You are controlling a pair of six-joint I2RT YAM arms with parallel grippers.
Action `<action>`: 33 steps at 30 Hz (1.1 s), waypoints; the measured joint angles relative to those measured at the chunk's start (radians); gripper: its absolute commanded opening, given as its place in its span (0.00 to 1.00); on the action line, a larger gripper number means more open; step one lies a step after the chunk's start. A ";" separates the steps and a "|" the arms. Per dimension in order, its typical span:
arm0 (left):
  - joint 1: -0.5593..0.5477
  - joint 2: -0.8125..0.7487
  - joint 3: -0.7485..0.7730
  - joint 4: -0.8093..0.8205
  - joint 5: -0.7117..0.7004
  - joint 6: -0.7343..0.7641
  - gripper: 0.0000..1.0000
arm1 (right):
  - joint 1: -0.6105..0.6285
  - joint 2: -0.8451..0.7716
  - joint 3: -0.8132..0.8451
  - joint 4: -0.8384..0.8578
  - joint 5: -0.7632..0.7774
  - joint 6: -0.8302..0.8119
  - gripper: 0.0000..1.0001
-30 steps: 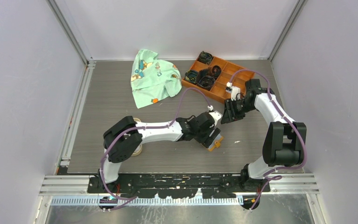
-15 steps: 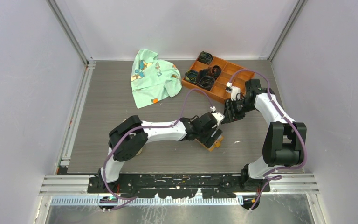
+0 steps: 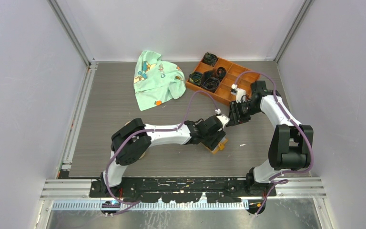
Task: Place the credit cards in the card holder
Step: Open the card holder at the center of the board.
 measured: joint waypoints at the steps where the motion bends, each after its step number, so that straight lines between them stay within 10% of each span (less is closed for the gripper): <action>1: 0.000 0.000 0.000 0.000 -0.003 0.000 0.56 | 0.000 0.000 0.000 0.000 0.000 0.000 0.41; 33: 0.088 -0.069 -0.089 0.002 0.046 -0.024 0.38 | 0.000 0.000 0.000 -0.013 -0.047 -0.008 0.41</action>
